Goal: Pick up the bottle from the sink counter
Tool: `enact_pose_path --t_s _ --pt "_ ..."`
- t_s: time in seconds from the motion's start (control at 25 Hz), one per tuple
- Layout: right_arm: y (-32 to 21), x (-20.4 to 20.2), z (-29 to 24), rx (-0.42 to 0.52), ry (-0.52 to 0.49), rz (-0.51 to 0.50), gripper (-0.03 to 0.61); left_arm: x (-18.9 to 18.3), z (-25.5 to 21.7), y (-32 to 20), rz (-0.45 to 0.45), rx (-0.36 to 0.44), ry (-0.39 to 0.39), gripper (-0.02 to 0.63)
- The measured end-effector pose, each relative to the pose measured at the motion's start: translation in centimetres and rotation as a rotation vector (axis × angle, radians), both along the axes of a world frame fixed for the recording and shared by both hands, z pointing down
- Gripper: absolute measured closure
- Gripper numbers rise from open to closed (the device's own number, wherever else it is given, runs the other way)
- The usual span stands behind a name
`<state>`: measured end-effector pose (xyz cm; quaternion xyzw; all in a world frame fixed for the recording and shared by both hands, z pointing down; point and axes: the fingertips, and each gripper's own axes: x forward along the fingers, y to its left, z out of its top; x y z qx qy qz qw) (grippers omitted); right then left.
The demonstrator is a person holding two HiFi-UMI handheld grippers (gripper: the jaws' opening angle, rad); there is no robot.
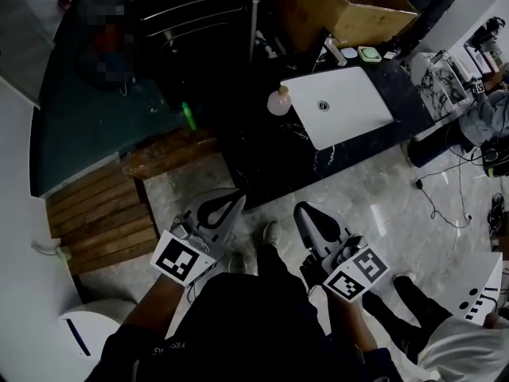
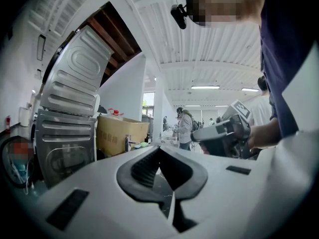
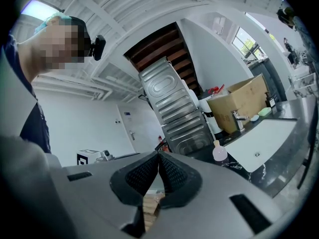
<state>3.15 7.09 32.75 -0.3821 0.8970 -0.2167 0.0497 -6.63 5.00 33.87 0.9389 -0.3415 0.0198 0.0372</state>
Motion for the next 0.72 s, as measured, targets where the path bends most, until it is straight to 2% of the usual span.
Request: enact_pose_path --t_s 0.72 --pt "-9.7 4.4 1.4 -0.050 -0.024 -0.082 0.552 4.1 1.5 -9.7 -0.085 -0.051 -0.035 0.606"
